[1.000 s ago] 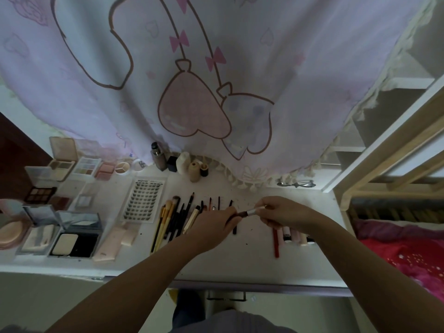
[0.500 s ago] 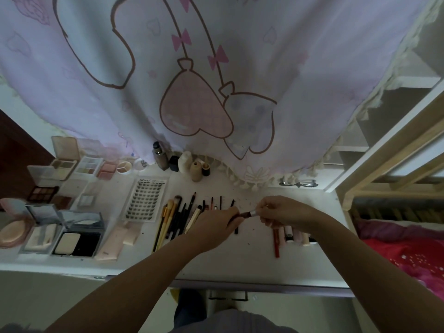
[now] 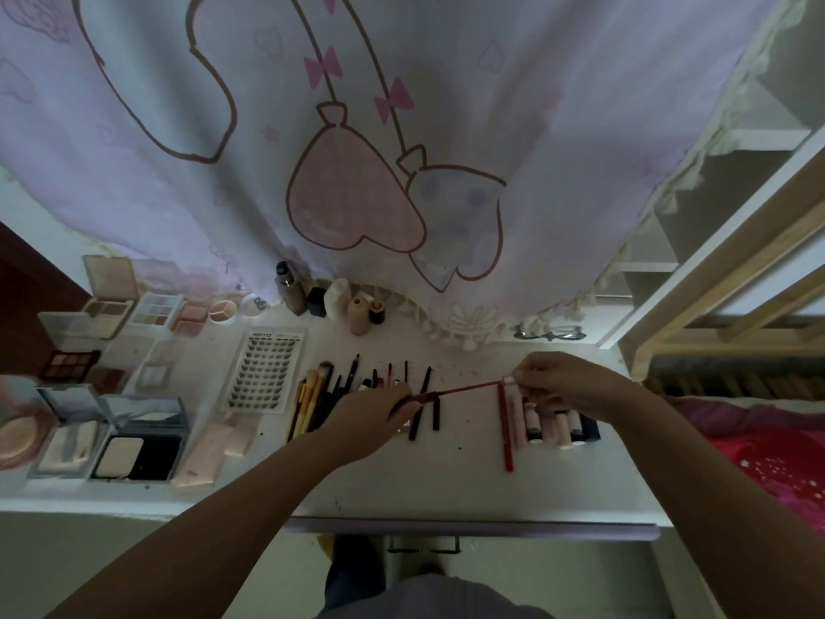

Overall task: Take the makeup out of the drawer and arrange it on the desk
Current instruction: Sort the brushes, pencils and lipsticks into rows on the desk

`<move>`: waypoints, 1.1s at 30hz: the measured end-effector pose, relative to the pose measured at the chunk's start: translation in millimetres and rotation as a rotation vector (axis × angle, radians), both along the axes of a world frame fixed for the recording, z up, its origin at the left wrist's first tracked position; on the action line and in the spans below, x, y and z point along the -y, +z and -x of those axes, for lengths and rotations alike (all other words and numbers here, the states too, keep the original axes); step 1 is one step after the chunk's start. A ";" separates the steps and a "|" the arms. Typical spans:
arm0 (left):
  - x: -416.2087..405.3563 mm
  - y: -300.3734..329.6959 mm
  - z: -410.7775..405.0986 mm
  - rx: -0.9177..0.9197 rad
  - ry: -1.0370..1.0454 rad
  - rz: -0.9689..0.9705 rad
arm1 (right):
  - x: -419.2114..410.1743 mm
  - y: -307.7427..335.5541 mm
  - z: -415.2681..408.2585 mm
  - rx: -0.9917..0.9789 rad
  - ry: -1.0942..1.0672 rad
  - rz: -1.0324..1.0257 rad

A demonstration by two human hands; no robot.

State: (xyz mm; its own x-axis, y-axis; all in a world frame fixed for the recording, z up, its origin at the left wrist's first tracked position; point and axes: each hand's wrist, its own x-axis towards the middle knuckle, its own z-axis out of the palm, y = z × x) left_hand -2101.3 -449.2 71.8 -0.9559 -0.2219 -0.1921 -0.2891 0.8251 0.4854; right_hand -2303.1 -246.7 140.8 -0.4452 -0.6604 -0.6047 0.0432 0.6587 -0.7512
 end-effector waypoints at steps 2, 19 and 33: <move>3.2 -7.1 -6.6 0.043 0.087 -0.063 | -11.4 -2.1 5.0 0.090 -0.108 0.023; -54.0 -29.2 68.8 0.221 0.401 0.047 | -2.6 -93.1 -93.9 -0.073 -0.432 -0.126; -39.6 -55.1 70.2 0.202 0.268 0.277 | 60.1 -114.3 -99.9 -0.515 -0.019 -0.431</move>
